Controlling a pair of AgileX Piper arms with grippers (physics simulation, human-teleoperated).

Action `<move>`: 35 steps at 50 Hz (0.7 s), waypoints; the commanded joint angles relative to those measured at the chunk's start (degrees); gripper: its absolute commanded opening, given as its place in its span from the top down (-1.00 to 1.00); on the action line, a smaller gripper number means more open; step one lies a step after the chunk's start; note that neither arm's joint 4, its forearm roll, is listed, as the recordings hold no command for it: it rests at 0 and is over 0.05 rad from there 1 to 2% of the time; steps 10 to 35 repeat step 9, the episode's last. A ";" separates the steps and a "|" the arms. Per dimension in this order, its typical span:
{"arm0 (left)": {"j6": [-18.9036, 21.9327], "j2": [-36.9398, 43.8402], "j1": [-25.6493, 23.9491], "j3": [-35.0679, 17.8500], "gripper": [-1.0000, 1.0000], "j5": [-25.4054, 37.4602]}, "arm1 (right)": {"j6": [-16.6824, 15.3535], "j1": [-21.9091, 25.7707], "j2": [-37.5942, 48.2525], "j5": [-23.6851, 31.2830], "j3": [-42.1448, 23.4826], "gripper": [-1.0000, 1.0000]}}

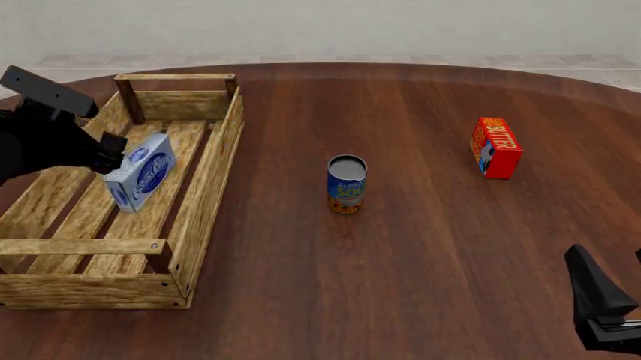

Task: Pick up the cream cheese and put it in the tray.

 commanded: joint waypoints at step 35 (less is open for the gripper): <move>-8.48 -20.20 -2.51 9.30 -1.00 -0.24 | 0.31 0.00 -0.19 -0.20 -0.03 -1.00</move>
